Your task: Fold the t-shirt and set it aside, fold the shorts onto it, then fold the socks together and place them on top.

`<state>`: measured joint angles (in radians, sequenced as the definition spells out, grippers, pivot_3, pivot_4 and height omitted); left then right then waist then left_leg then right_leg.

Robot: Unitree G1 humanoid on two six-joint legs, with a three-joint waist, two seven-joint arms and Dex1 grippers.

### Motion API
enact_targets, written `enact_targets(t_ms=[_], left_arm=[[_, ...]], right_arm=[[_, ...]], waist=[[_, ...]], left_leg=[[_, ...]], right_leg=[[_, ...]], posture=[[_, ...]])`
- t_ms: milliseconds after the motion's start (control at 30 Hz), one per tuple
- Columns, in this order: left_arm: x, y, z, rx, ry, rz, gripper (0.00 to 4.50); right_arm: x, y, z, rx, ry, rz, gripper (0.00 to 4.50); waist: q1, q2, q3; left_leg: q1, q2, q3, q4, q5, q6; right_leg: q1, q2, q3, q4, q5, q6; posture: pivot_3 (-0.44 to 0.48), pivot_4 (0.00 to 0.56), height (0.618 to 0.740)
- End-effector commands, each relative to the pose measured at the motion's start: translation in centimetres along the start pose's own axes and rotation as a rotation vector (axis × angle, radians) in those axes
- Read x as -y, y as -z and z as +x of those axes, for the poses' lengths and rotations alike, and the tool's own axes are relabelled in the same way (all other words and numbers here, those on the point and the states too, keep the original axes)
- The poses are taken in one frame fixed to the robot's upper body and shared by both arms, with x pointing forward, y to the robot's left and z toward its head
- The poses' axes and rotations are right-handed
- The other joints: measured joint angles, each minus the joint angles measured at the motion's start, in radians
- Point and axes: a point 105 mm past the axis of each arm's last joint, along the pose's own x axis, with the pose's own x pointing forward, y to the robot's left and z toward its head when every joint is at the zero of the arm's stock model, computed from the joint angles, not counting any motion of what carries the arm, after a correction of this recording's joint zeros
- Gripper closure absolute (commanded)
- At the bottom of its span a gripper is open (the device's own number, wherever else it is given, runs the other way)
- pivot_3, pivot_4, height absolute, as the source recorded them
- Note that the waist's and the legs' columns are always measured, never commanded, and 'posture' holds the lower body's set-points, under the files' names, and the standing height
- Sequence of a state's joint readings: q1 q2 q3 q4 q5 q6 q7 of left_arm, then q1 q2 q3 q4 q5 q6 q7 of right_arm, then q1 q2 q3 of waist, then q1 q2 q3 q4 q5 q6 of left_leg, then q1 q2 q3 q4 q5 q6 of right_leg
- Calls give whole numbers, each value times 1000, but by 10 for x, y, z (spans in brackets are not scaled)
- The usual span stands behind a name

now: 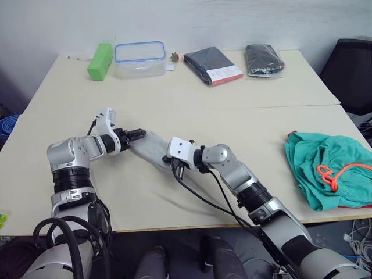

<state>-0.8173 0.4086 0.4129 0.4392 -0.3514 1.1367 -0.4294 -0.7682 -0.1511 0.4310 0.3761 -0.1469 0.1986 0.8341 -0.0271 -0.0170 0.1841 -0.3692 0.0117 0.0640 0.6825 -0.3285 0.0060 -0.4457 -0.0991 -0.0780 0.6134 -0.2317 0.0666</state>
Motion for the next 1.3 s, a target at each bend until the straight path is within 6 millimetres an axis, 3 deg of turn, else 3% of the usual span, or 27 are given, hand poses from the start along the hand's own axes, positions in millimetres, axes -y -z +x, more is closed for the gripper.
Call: enact_targets(t_ms=[33, 233, 433, 533, 600, 767, 1000, 1300], left_arm=[[17, -7, -3, 36, 75, 48, 2542], [31, -9, -4, 57, 115, 86, 4437], [59, 0, -9, 40, 200, 360, 4492], [88, 24, -10, -46, 293, 616, 4492], [94, 36, -10, -83, 307, 720, 4492], [93, 62, -5, -174, 300, 948, 4492], [80, 65, -7, -193, 264, 939, 4492], [89, 60, -19, -163, 363, 795, 1831]], right_arm=[[2, 6, -6, -13, 25, 15, 4500], [3, 7, -8, -18, 31, 19, 4500], [4, 10, -9, -26, 32, 22, 4500], [4, 13, -10, -32, 35, 26, 4500], [4, 13, -10, -32, 36, 28, 4500], [3, 14, -11, -34, 36, 32, 4500], [2, 16, -12, -38, 41, 36, 4500], [2, 14, -11, -35, 36, 31, 4500]], waist=[[-1, 0, 0], [-2, 0, 0], [-2, 0, 0], [-1, 0, 0], [0, 0, 0], [-2, 0, 0], [1, 0, 0], [1, 0, 0]], left_leg=[[0, 0, 0, 0, 0, 0], [-1, 0, 0, -1, -1, -1], [-1, 0, 0, -1, -1, -1], [-1, 0, 0, -2, -1, -1], [-1, 0, 0, -2, -1, -1], [0, 1, 0, -2, -1, 0], [0, 1, 0, -2, -2, 2], [0, 1, 0, -2, -2, 3]], right_leg=[[0, 0, 0, 0, 0, 0], [0, 1, 0, -2, 0, 0], [0, 0, 0, -2, 0, 0], [0, 0, 0, -3, 0, 0], [0, 0, 1, -3, 0, 0], [0, 0, 1, -4, -1, -2], [0, 0, 1, -5, -1, -2], [0, 0, 1, -4, -1, -2]], posture=[[0, 150, 740], [0, 150, 740], [0, 150, 740], [0, 150, 740], [0, 150, 740], [0, 150, 740], [0, 150, 740], [0, 150, 740]])
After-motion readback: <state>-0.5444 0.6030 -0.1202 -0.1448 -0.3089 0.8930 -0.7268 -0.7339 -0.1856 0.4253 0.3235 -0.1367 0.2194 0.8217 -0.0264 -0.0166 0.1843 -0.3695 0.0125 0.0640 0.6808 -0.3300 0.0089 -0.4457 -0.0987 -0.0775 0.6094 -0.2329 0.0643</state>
